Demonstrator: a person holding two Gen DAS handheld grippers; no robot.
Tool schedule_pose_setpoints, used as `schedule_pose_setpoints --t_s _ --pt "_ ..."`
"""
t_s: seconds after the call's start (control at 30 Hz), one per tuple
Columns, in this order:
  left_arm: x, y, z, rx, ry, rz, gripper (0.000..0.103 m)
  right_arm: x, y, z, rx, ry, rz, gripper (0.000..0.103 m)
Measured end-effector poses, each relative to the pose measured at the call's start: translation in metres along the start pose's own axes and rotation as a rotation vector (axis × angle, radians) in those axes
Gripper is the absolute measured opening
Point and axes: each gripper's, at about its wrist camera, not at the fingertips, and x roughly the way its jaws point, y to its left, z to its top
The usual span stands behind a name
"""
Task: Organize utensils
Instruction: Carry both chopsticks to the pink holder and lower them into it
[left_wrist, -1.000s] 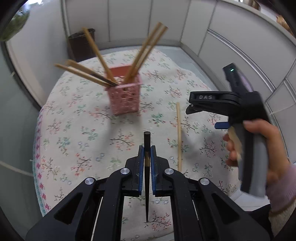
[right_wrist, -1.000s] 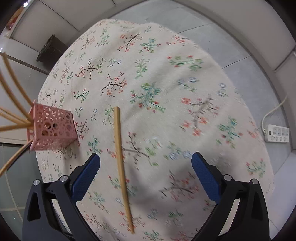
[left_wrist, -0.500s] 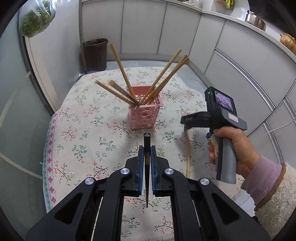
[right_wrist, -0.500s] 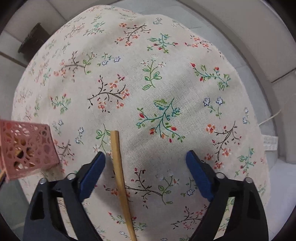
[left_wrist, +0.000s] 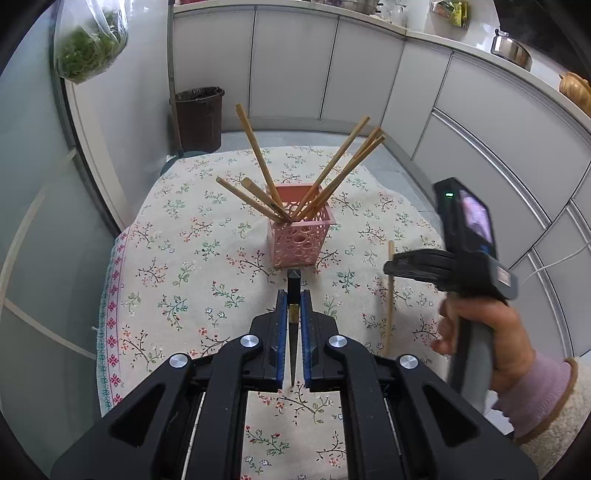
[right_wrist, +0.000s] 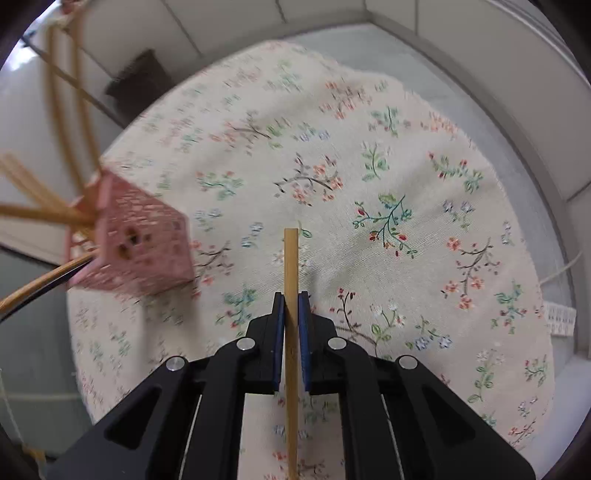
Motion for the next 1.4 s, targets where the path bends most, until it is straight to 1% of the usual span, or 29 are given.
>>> schedule_pose_setpoints --t_s 0.1,0.13,0.23,0.33,0.47,0.6,0.73,0.83,0.9,1.0,1.13,1.23,1.33,1.4 --pt "-0.008 -0.003 -0.001 0.01 -0.023 0.004 0.006 -0.039 -0.003 -0.014 -0.044 -0.058 0.051 0.008" --pt "-0.01 -0.005 -0.001 0.013 -0.026 0.003 0.006 -0.05 -0.007 -0.014 -0.056 -0.074 0.065 0.008" --pt "-0.015 -0.008 -0.004 0.018 -0.035 -0.003 0.006 -0.095 -0.021 -0.037 -0.091 -0.121 0.118 0.008" --pt "-0.024 -0.01 -0.004 0.016 -0.055 -0.001 0.006 -0.124 -0.023 -0.052 -0.118 -0.141 0.145 0.008" --pt "-0.041 -0.012 0.003 0.016 -0.084 -0.022 0.006 -0.167 -0.029 -0.066 -0.146 -0.196 0.179 0.008" --pt "-0.059 -0.012 0.012 0.018 -0.111 -0.025 0.006 -0.201 -0.033 -0.065 -0.149 -0.245 0.209 0.008" --pt "-0.076 -0.012 0.027 0.017 -0.134 -0.039 0.006 -0.225 -0.033 -0.057 -0.131 -0.285 0.245 0.008" --pt "-0.091 -0.016 0.047 0.025 -0.168 -0.05 0.006 -0.245 -0.031 -0.045 -0.118 -0.316 0.279 0.008" --pt "-0.1 -0.018 0.067 0.026 -0.197 -0.063 0.006 -0.255 -0.03 -0.04 -0.111 -0.331 0.304 0.008" --pt "-0.108 -0.02 0.094 0.02 -0.242 -0.062 0.006 -0.272 -0.027 -0.031 -0.116 -0.373 0.327 0.008" --pt "-0.102 -0.021 0.125 0.002 -0.273 -0.049 0.006 -0.283 -0.025 -0.023 -0.124 -0.395 0.345 0.008" --pt "-0.086 -0.021 0.144 -0.016 -0.282 -0.025 0.006 -0.284 -0.025 -0.017 -0.136 -0.402 0.339 0.008" --pt "-0.063 -0.019 0.16 -0.04 -0.271 0.0 0.006 -0.28 -0.026 -0.012 -0.141 -0.395 0.333 0.008" --pt "-0.037 -0.016 0.165 -0.055 -0.24 0.022 0.007 -0.273 -0.027 -0.008 -0.142 -0.388 0.325 0.008"
